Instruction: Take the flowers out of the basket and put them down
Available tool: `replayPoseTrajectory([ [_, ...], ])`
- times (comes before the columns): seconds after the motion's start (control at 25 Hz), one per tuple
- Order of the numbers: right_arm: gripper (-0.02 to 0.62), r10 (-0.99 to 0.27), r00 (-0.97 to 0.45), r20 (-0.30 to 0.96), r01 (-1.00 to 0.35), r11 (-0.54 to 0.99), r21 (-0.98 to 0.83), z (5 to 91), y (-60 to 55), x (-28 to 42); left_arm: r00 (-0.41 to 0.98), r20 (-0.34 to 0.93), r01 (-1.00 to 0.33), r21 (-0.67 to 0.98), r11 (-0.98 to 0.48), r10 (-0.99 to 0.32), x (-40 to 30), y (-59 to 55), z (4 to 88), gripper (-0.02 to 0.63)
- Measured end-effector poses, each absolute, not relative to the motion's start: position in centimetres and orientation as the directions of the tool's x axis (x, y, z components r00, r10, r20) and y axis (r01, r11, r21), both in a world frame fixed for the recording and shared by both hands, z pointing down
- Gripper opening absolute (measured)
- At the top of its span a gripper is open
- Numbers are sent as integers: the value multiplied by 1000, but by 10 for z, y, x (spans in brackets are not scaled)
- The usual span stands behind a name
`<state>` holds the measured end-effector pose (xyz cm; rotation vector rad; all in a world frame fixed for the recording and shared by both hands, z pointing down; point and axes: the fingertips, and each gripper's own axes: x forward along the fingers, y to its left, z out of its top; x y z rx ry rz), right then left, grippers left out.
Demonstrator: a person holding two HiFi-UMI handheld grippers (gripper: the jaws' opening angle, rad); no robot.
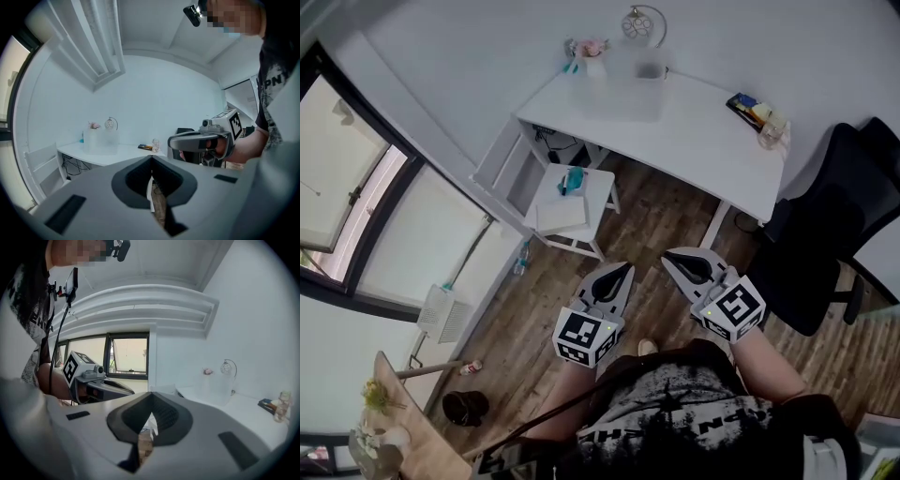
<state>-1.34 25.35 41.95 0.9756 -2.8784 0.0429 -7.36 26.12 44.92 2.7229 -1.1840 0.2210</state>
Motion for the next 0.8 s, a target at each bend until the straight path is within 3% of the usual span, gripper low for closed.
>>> replayPoseTrajectory([
  [0.8, 15, -565, -811, 152, -573, 819, -15, 438, 147, -43, 659, 196, -751, 118, -649, -726, -97, 154, 455, 12],
])
